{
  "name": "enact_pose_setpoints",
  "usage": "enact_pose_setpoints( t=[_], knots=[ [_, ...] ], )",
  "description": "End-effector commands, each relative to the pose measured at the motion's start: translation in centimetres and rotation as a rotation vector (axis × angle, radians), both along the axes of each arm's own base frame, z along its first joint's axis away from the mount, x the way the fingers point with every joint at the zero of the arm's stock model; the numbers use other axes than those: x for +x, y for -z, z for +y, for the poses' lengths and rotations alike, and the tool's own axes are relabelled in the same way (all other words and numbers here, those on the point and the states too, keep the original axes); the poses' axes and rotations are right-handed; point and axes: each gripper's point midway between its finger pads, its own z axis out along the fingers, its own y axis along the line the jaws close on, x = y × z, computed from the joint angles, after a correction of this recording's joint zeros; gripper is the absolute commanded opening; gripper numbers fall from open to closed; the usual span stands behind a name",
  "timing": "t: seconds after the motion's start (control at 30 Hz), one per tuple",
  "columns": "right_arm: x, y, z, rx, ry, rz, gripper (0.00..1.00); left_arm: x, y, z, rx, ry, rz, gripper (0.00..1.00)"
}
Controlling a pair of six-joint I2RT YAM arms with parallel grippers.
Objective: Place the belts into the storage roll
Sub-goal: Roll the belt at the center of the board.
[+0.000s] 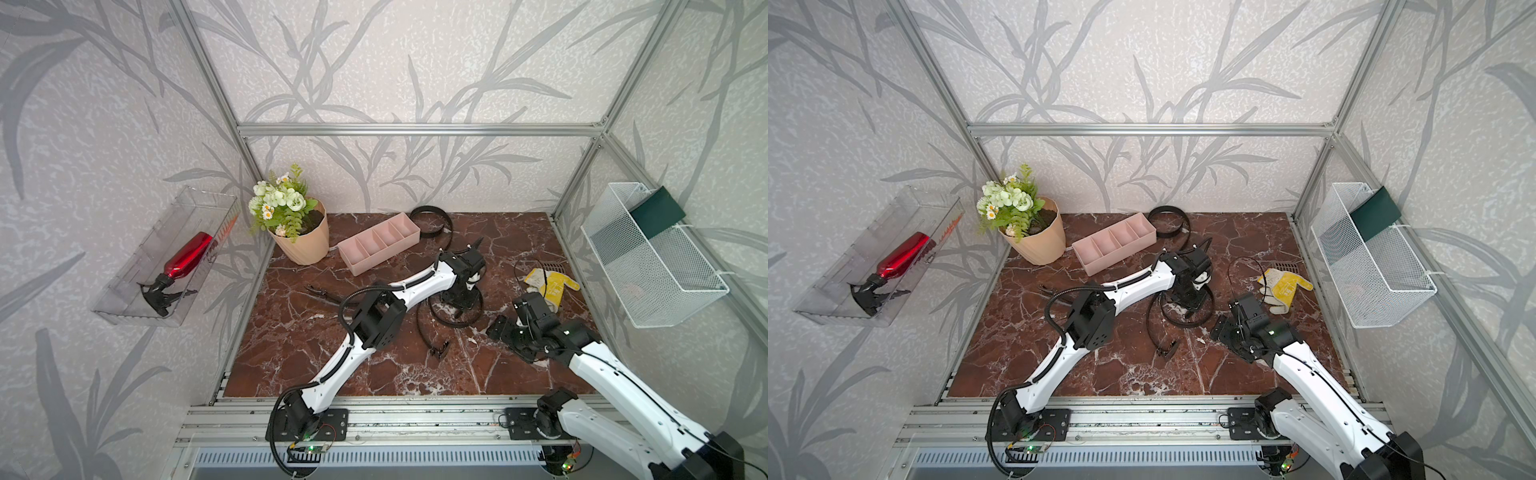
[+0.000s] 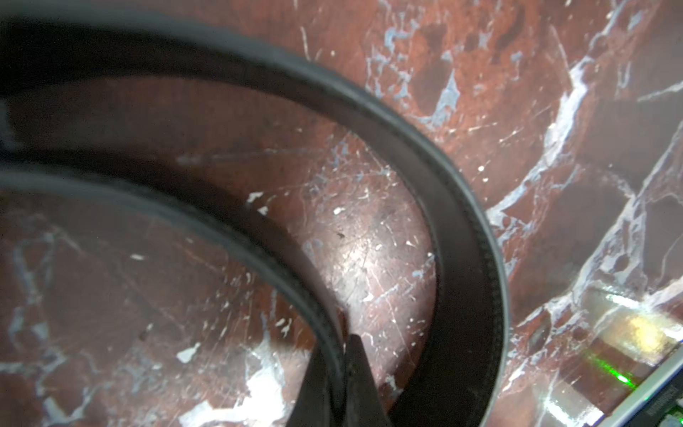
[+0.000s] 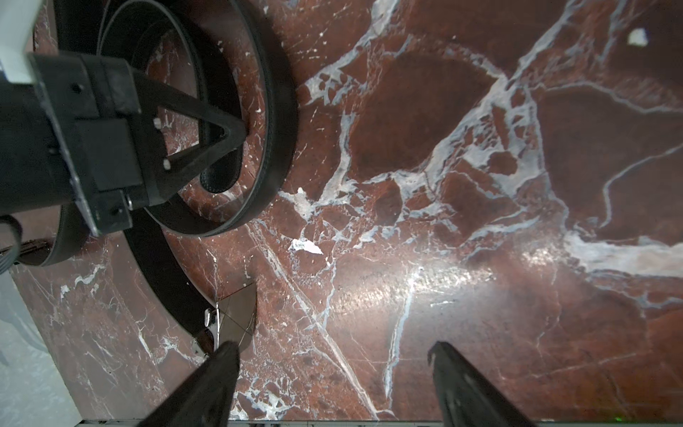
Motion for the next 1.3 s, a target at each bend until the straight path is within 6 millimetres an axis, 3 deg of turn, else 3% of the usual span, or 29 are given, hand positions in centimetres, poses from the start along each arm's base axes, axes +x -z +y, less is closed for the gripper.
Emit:
enact_pose_setpoints(
  t=[0.0,0.1,0.23,0.53,0.77,1.07,1.27],
  knots=[
    [0.1,0.4,2.2,0.064,0.028,0.027,0.85,-1.0,1.3,3.8,0.153,0.046,0.01,0.0],
    [-0.5,1.6,5.4,0.157,0.083,0.089,0.9,-0.5,1.3,6.2,0.217,0.092,-0.024,0.0],
    [-0.6,2.8,7.7,0.147,0.141,0.126,0.91,-0.4,1.5,8.7,0.228,0.099,-0.009,0.0],
    [0.1,6.4,9.5,0.079,0.187,0.149,0.87,-1.4,1.3,9.6,0.202,0.094,0.006,0.0],
    [2.0,5.7,12.0,0.097,0.14,0.114,0.86,-2.0,1.7,10.3,0.208,0.1,0.017,0.0],
    [1.6,3.6,12.7,0.059,0.066,0.06,0.85,-1.5,1.5,10.3,0.2,0.094,0.02,0.0],
    [1.0,4.4,14.2,0.048,0.02,0.087,0.85,-1.2,1.6,10.9,0.206,0.091,0.029,0.0]
  ],
)
